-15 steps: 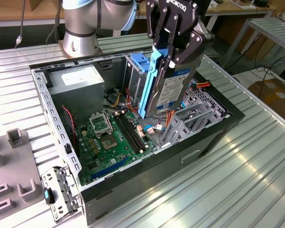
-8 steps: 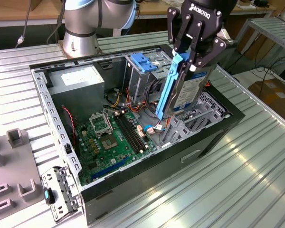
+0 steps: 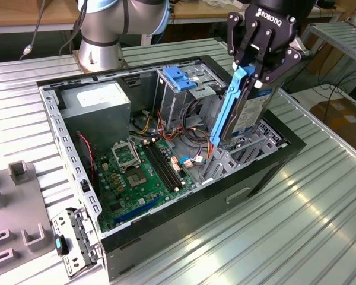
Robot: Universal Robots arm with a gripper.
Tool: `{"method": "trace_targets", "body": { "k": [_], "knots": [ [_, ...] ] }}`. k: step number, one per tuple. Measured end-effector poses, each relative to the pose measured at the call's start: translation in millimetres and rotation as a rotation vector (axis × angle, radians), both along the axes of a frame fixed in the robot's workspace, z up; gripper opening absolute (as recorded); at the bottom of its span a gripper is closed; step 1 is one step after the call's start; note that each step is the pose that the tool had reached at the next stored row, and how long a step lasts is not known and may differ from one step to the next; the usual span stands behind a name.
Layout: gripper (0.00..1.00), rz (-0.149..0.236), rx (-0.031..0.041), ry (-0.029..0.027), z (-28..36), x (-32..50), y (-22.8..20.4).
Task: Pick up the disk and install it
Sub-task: 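Insert the disk into the insertion slot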
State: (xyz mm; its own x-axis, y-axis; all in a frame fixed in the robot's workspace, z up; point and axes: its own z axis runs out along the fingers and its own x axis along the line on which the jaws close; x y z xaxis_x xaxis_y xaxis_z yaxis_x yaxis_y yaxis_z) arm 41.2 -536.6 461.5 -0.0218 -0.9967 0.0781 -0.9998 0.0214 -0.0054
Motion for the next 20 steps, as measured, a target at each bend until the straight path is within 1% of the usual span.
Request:
{"method": "trace_targets", "body": {
  "k": [5,9,12,16,20],
  "knots": [
    [0.37,0.000,-0.0055,0.0000,-1.2,13.5,0.0],
    [0.37,0.000,-0.0064,0.0000,-1.8,19.3,0.0],
    [0.37,0.000,-0.0064,0.0000,-3.4,20.8,0.0],
    [0.37,0.000,-0.0063,0.0000,-8.0,21.3,0.0],
    [0.37,-0.002,-0.0063,-0.0025,-11.5,21.5,-0.1]
  ]
}}
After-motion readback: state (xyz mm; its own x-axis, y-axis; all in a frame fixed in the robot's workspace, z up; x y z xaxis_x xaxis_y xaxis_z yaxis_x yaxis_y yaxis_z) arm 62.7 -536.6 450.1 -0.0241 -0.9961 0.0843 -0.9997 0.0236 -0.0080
